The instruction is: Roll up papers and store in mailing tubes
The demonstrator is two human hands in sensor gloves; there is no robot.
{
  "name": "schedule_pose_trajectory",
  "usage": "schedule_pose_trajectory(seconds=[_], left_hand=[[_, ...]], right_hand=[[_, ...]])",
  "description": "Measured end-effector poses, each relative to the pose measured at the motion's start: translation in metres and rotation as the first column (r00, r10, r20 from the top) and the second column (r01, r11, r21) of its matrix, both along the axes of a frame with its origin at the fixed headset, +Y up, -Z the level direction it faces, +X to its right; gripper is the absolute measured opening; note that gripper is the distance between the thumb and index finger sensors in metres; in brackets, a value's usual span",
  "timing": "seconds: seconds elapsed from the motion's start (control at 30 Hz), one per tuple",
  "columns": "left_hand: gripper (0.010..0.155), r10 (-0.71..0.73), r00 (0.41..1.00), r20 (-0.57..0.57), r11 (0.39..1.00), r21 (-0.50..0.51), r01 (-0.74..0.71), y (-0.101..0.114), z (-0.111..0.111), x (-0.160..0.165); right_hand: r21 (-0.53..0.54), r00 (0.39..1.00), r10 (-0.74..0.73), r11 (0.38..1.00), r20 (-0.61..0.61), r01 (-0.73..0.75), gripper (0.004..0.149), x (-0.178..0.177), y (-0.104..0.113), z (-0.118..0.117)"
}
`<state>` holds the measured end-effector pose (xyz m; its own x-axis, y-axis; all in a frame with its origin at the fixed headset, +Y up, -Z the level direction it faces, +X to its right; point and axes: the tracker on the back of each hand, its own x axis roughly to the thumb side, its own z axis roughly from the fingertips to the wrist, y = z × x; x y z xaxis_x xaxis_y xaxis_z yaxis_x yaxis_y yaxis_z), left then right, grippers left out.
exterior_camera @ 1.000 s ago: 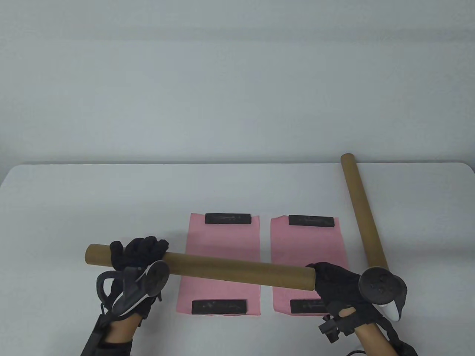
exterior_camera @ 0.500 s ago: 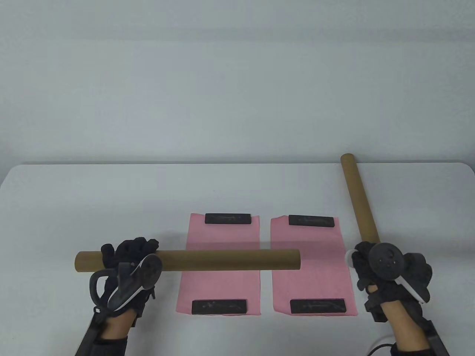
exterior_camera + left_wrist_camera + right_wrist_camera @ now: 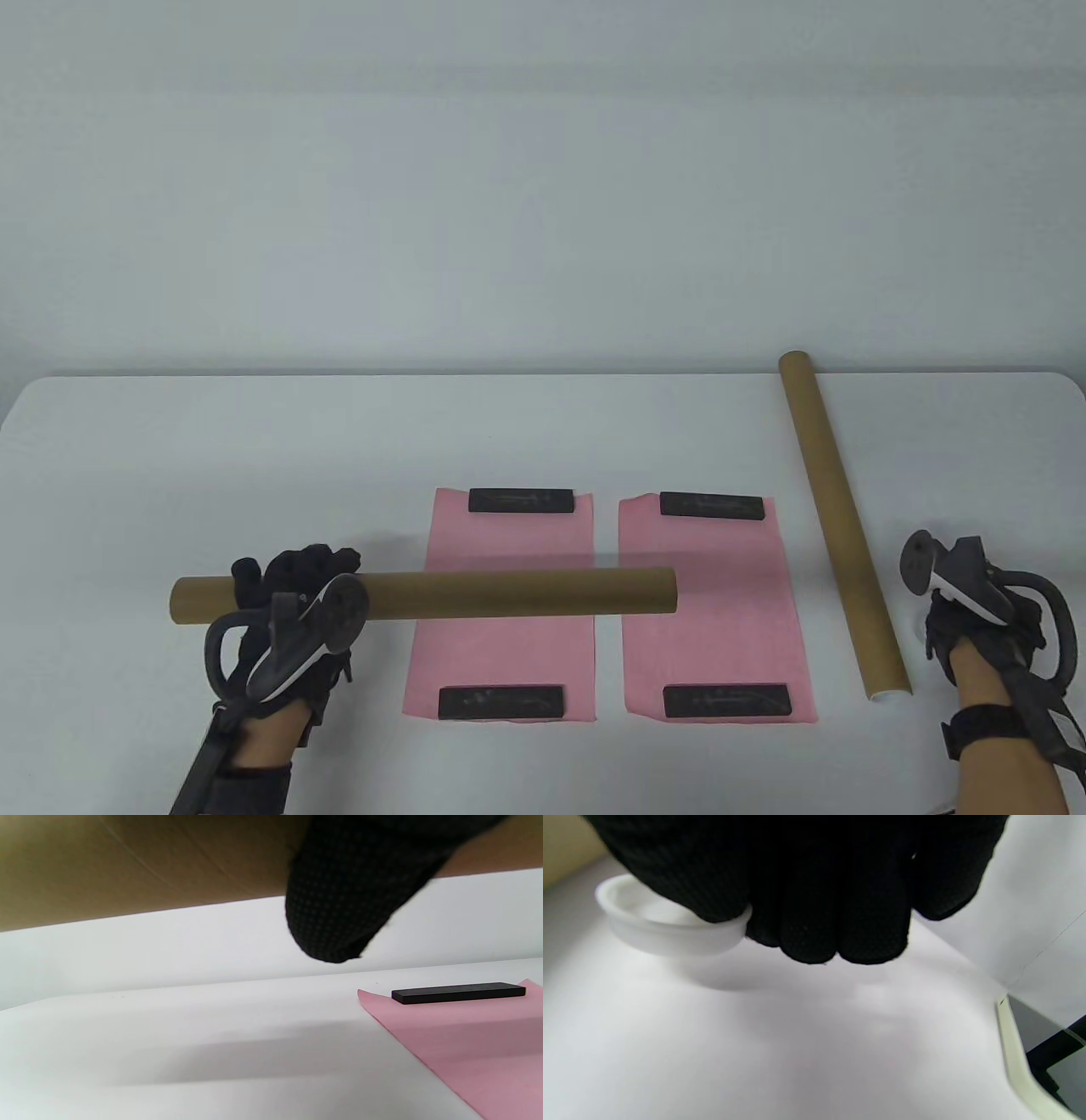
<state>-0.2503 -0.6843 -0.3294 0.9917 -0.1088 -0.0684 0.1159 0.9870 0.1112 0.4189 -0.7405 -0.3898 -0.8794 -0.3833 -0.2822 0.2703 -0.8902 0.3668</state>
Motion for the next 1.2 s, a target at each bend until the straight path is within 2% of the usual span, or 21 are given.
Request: schedule_pose_trajectory(seconds=[0.13, 0.4, 0.47, 0.53, 0.63, 0.73, 0.83, 0.93, 1.07, 1.13, 1.17, 1.2], left_hand=[[0.071, -0.011, 1.0, -0.018, 1.0, -0.002, 0.011, -0.001, 0.001, -0.002], [0.071, 0.005, 1.0, -0.021, 1.0, -0.018, -0.005, 0.0, 0.001, -0.003], [0.071, 0.001, 1.0, -0.021, 1.0, -0.026, -0.002, 0.0, 0.001, -0.002], [0.072, 0.0, 1.0, -0.02, 0.999, -0.033, 0.0, 0.0, 0.001, -0.002], [0.072, 0.002, 0.999, -0.032, 0.998, -0.056, -0.004, -0.001, -0.001, -0.003], [0.072, 0.006, 0.999, -0.044, 0.997, -0.076, -0.01, -0.002, -0.002, -0.005], [0.073, 0.016, 0.999, -0.051, 0.996, -0.083, -0.02, -0.003, -0.003, -0.006], [0.073, 0.019, 0.998, -0.065, 0.995, -0.094, -0.025, -0.003, -0.003, -0.007], [0.074, 0.013, 0.998, -0.065, 0.992, -0.128, -0.022, -0.003, -0.004, -0.006], [0.076, -0.006, 0.998, -0.068, 0.987, -0.159, -0.005, -0.004, -0.005, -0.003], [0.076, -0.013, 0.997, -0.077, 0.985, -0.17, 0.0, -0.005, -0.005, -0.001], [0.077, -0.018, 0.996, -0.082, 0.982, -0.191, 0.002, -0.007, -0.005, 0.001]], right_hand=[[-0.032, 1.0, -0.003, 0.999, 0.02, 0.003, 0.038, 0.001, -0.011, -0.001], [-0.027, 0.997, 0.071, 0.997, -0.022, -0.072, 0.039, -0.006, -0.014, 0.0], [-0.015, 0.998, 0.053, 0.998, -0.023, -0.054, 0.043, -0.007, -0.007, 0.002], [0.053, 0.997, 0.051, 0.997, -0.053, -0.048, 0.043, -0.012, 0.006, 0.004], [0.2, 0.988, 0.04, 0.98, -0.151, -0.009, 0.044, -0.039, 0.041, 0.009], [0.341, 0.961, 0.041, 0.939, -0.273, 0.057, 0.048, -0.075, 0.075, 0.02], [0.408, 0.907, -0.013, 0.89, -0.421, 0.202, 0.058, -0.123, 0.112, 0.043], [0.493, 0.826, -0.023, 0.793, -0.563, 0.358, 0.062, -0.165, 0.13, 0.073], [0.503, 0.746, -0.068, 0.698, -0.662, 0.51, 0.066, -0.205, 0.125, 0.104], [0.559, 0.713, -0.043, 0.587, -0.7, 0.585, 0.064, -0.215, 0.109, 0.114], [0.561, 0.7, -0.036, 0.569, -0.714, 0.601, 0.063, -0.217, 0.101, 0.115], [0.522, 0.681, -0.051, 0.601, -0.73, 0.605, 0.064, -0.219, 0.095, 0.115]])
